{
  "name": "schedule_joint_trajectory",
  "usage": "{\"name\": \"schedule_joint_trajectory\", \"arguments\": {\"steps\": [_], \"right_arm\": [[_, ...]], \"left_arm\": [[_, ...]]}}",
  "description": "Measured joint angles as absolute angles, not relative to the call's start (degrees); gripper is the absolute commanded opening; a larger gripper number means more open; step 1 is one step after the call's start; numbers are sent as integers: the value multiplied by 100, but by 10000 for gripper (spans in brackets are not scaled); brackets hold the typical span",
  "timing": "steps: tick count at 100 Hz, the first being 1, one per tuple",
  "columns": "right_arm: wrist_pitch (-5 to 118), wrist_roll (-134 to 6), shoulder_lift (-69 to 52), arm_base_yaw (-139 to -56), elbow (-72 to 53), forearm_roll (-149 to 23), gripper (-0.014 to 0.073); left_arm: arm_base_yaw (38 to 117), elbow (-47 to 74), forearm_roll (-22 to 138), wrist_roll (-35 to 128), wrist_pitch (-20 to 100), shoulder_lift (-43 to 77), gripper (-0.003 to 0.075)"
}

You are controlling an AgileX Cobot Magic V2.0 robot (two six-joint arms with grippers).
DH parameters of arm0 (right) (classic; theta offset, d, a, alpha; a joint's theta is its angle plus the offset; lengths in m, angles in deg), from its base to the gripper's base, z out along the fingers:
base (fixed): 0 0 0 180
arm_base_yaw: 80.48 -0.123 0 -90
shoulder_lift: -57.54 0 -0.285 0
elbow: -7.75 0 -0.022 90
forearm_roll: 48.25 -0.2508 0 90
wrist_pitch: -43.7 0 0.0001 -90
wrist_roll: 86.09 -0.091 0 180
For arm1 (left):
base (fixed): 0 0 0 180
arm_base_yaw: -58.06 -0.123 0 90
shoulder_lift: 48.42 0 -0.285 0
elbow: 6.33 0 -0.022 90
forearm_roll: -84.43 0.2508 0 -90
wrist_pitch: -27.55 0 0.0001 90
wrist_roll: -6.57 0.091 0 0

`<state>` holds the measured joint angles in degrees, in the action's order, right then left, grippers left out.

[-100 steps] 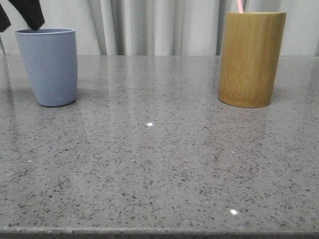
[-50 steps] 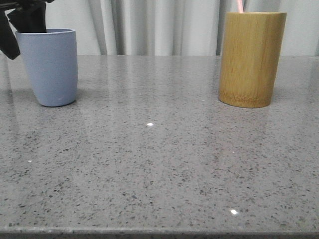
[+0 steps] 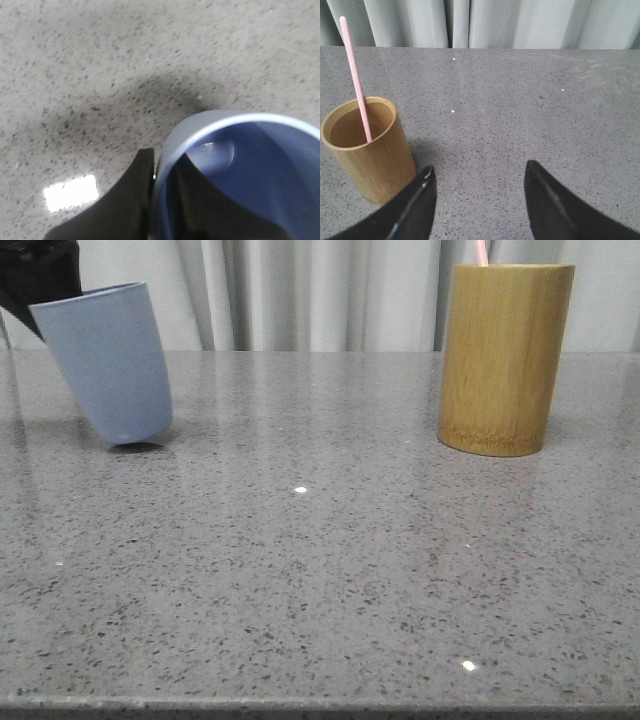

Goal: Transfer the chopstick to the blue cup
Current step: 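Carry the blue cup with the left gripper toward the bamboo cup and set it down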

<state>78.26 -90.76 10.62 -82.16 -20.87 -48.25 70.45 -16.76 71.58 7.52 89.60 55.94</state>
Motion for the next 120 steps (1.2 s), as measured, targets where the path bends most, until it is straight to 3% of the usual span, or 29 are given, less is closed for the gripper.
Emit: {"name": "schedule_joint_trajectory", "arguments": {"steps": [48,87,97,120], "right_arm": [[7826,-9076,1062,-8216,-2087,-4825,412],[7826,-9076,1062,-8216,-2087,-4825,412],[7826,-9076,1062,-8216,-2087,-4825,412],[7826,-9076,1062,-8216,-2087,-4825,412]], "left_arm": [[8255,-3006,7049,752,9041,6444,-19],[8473,-3332,7037,752,9203,6898,-15],[8473,-3332,7024,752,9238,6907,36],[8473,-3341,6975,752,9238,6941,267]]}}
